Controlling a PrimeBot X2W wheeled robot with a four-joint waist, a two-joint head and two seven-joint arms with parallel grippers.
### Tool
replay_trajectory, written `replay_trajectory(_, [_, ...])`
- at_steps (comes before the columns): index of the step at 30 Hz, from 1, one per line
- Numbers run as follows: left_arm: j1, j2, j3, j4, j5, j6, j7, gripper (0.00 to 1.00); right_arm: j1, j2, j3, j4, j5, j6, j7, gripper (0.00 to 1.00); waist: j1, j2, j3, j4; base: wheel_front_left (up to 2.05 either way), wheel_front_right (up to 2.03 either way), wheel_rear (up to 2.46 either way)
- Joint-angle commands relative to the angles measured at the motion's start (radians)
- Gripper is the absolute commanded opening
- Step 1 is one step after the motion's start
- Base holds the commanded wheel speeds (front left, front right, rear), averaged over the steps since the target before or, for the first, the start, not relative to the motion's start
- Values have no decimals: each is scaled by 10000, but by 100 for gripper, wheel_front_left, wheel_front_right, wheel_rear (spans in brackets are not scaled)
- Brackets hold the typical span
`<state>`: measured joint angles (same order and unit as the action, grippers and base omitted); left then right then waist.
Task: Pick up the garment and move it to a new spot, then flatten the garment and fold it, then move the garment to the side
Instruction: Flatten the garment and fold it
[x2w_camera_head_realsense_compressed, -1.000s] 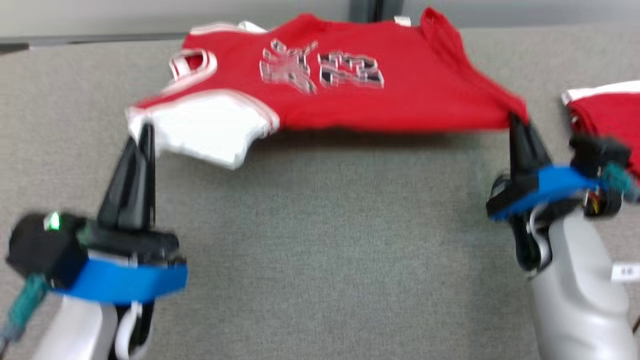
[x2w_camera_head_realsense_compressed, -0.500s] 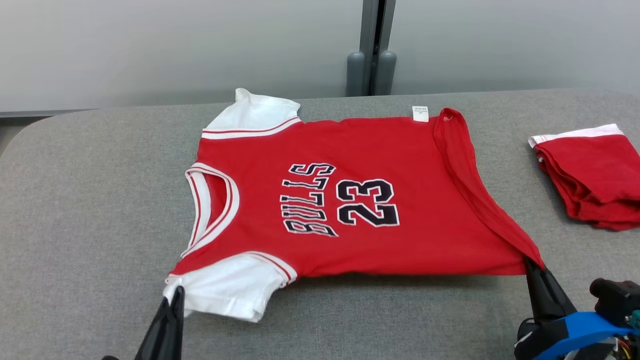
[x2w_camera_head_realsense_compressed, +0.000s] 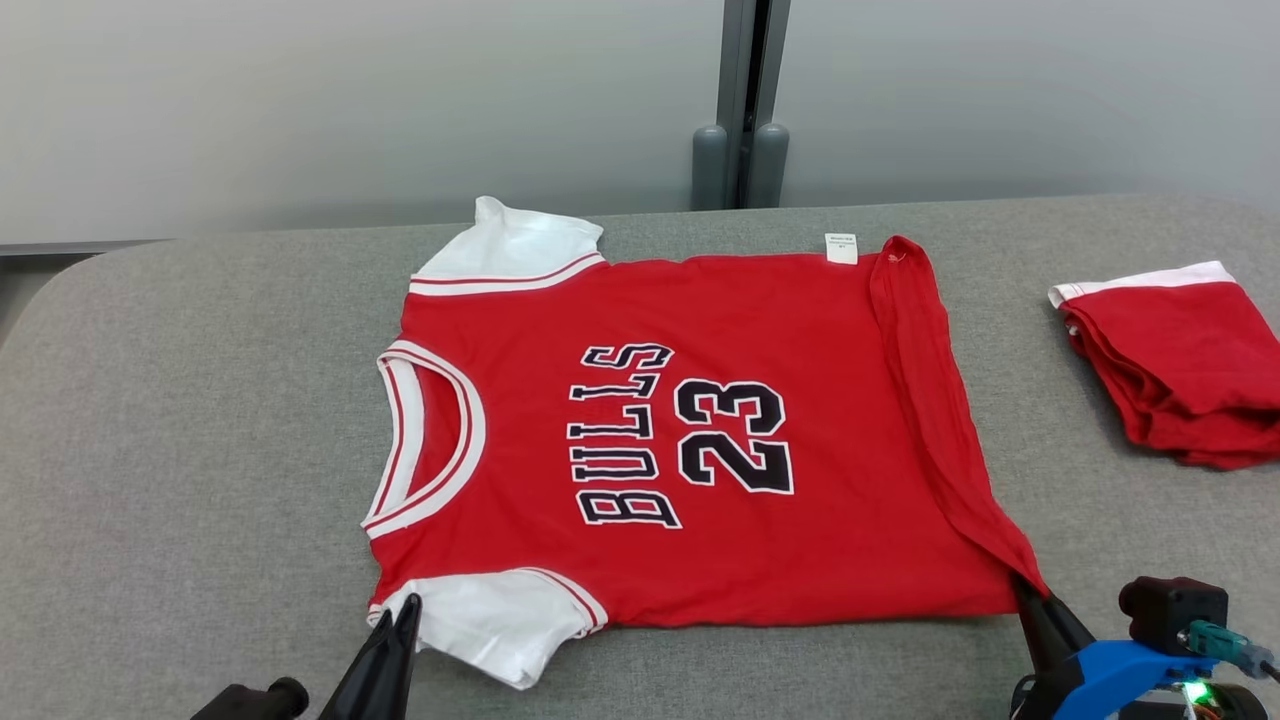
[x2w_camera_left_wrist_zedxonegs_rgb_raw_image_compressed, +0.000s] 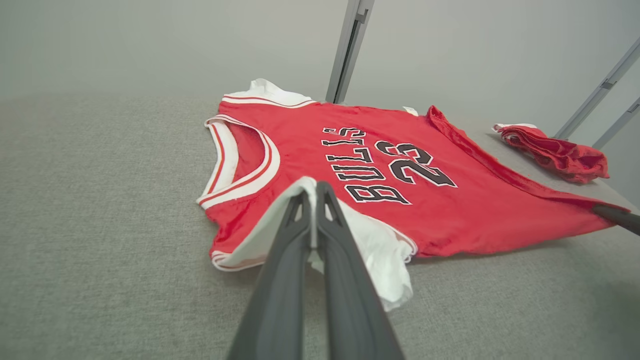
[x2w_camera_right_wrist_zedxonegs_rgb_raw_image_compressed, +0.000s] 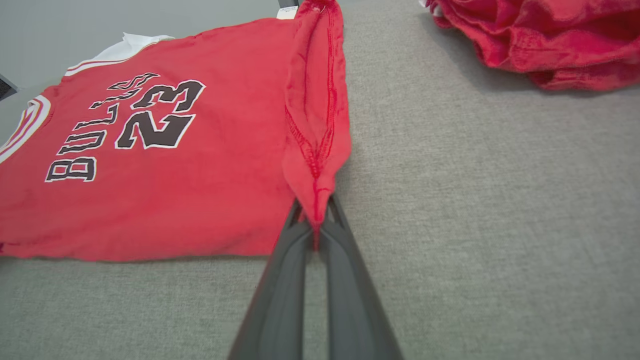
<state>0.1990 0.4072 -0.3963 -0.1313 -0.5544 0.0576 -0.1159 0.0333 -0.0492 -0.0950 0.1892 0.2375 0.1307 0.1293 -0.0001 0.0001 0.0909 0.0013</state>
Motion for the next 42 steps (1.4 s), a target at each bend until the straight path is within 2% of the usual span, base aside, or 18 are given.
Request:
replay_trajectory(1, [-331, -57, -13, 267, -45, -136, -54, 0, -221, -24, 18, 170, -99, 1, 121, 0, 1, -1, 14, 16, 0, 0, 0])
replay_trajectory(6, [-987, -243, -168, 903, -53, -422, -132, 0, -550, -26, -7, 484, -286, 1, 316, 0, 1, -1, 105, 44, 0, 0, 0])
replay_trajectory(13, [-2886, -610, -209, 1833, 215, -811, -492, 0, -1618, -27, -164, 631, -361, 1, 335, 0, 1, -1, 526, -11, 0, 0, 0])
replay_trajectory(23, [-5667, -1054, 99, 3660, 515, -936, -956, 0, -3680, -26, -535, 1202, -573, 1, 185, 0, 1, -1, 1715, -202, 0, 0, 0])
replay_trajectory(31, [-6679, -1199, 279, 4891, 836, -972, -1379, 0, -4628, -24, -253, 2070, -737, 1, -174, 0, 1, -1, 2248, -302, 0, 0, 0])
replay_trajectory(32, [-6760, -1227, 270, 5023, 890, -1002, -1416, 0, -4697, -27, -204, 2196, -797, 1, -179, 4, 1, -1, 2273, -300, 0, 0, 0])
replay_trajectory(35, [-7063, -1309, 322, 5361, 1082, -980, -1461, 0, -4884, -27, -122, 2461, -862, 1, -326, 39, 1, -1, 2327, -292, 0, 0, 0])
replay_trajectory(37, [-7228, -1373, 341, 5582, 1222, -996, -1487, 0, -4956, -24, -22, 2586, -863, 1, -450, 100, 1, -1, 2343, -292, 0, 0, 0])
replay_trajectory(39, [-7440, -1426, 388, 5746, 1379, -1024, -1498, 0, -5022, -27, 11, 2665, -864, 1, -578, 100, 1, -1, 2357, -299, 0, 0, 0])
replay_trajectory(40, [-7547, -1464, 456, 5739, 1457, -1031, -1503, 13, -5049, -25, 22, 2686, -876, 1, -647, 100, 1, -1, 2366, -303, 0, 0, 0])
replay_trajectory(41, [-7603, -1509, 516, 5718, 1537, -1034, -1505, 65, -5059, -25, 16, 2690, -849, 1, -758, 100, 1, -1, 2374, -307, 0, 0, 0])
replay_trajectory(42, [-7632, -1538, 567, 5665, 1635, -1068, -1498, 100, -5043, -25, 11, 2728, -810, 1, -811, 100, 1, -1, 2378, -314, 0, 0, 0])
